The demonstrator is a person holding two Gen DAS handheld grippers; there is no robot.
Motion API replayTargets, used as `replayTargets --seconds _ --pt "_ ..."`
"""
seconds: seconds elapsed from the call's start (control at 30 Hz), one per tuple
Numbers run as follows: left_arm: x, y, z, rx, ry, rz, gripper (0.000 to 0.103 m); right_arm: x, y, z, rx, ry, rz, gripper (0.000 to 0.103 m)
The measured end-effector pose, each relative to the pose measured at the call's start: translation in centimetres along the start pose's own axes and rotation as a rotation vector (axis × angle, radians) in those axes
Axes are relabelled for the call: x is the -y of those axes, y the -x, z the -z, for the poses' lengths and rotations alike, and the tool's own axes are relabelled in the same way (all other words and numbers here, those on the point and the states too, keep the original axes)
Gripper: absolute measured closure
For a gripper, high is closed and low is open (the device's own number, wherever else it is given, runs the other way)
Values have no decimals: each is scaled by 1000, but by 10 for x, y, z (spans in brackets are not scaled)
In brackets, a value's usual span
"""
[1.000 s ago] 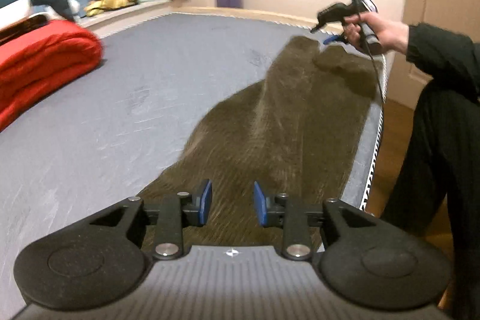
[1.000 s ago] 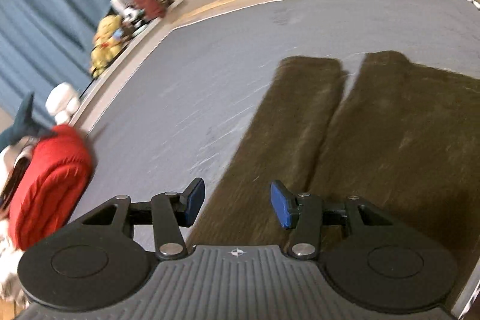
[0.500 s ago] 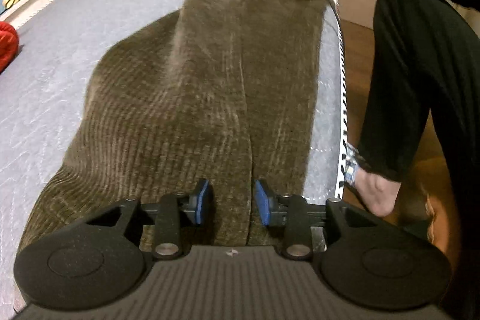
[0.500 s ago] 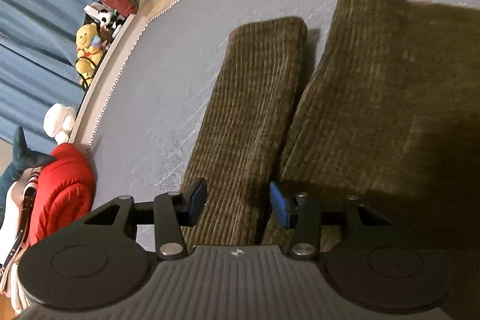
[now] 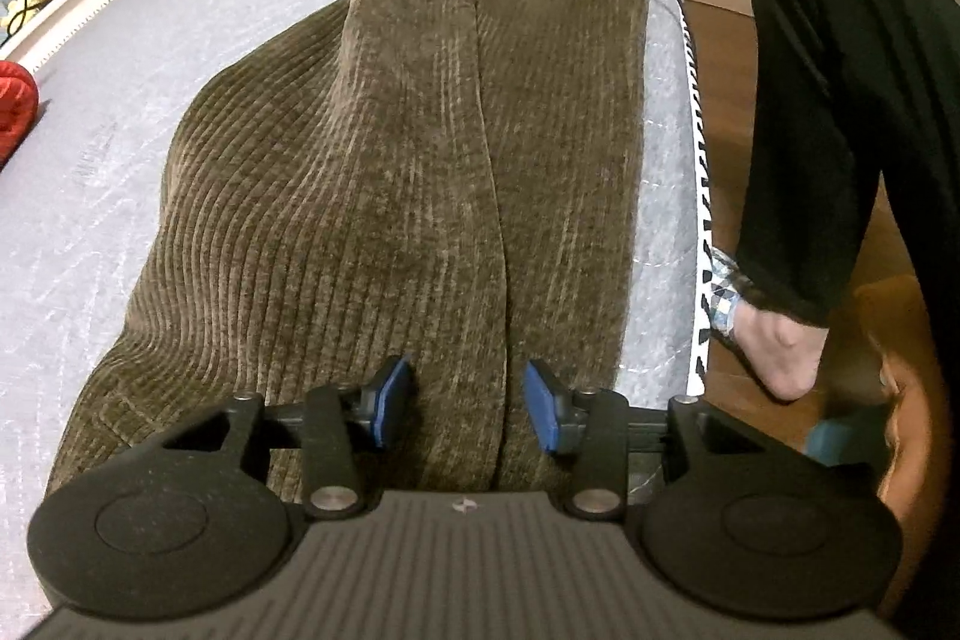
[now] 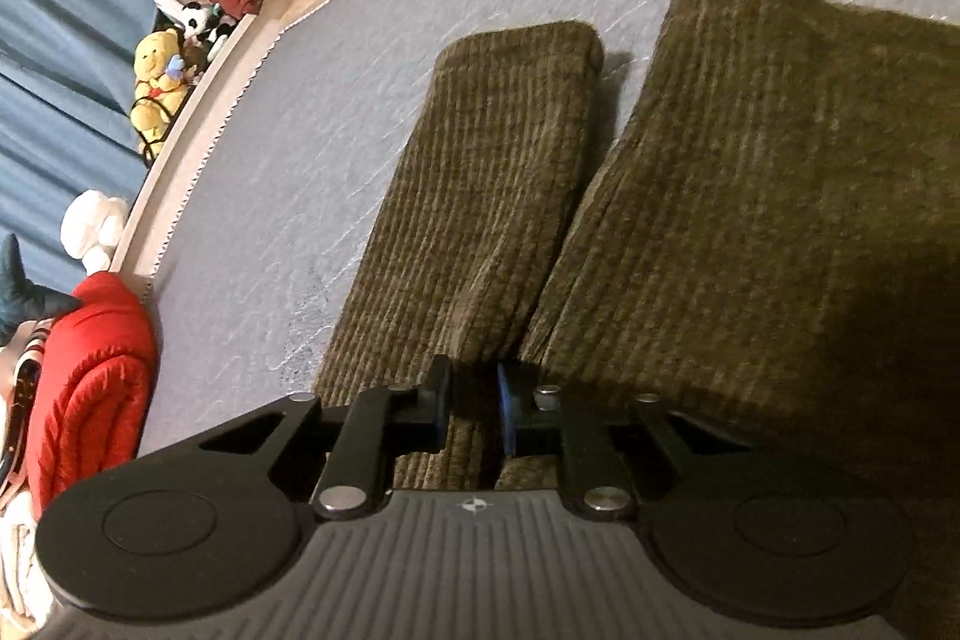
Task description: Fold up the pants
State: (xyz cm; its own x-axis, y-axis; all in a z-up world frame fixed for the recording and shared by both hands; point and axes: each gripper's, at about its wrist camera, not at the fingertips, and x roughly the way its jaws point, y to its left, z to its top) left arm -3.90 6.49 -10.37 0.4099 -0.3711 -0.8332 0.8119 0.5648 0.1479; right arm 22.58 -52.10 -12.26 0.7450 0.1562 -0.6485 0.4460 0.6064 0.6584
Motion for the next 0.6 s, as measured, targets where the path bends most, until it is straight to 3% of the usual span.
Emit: replayTargets --seconds 0.17,0.27,0.33,0.4,0.6 --pt "1 -3 3 -3 -7 -37 55 -6 5 7 -3 41 13 75" --pt "-3 -4 4 0 2 -40 62 -14 0 12 7 100 35 75" --pt "-8 -1 4 10 11 -55 80 -17 1 10 19 105 46 88" --pt "-14 6 2 32 30 -68 87 -16 6 7 38 80 47 96" --pt "-30 27 -1 108 82 -102 88 -43 61 0 137 125 6 98"
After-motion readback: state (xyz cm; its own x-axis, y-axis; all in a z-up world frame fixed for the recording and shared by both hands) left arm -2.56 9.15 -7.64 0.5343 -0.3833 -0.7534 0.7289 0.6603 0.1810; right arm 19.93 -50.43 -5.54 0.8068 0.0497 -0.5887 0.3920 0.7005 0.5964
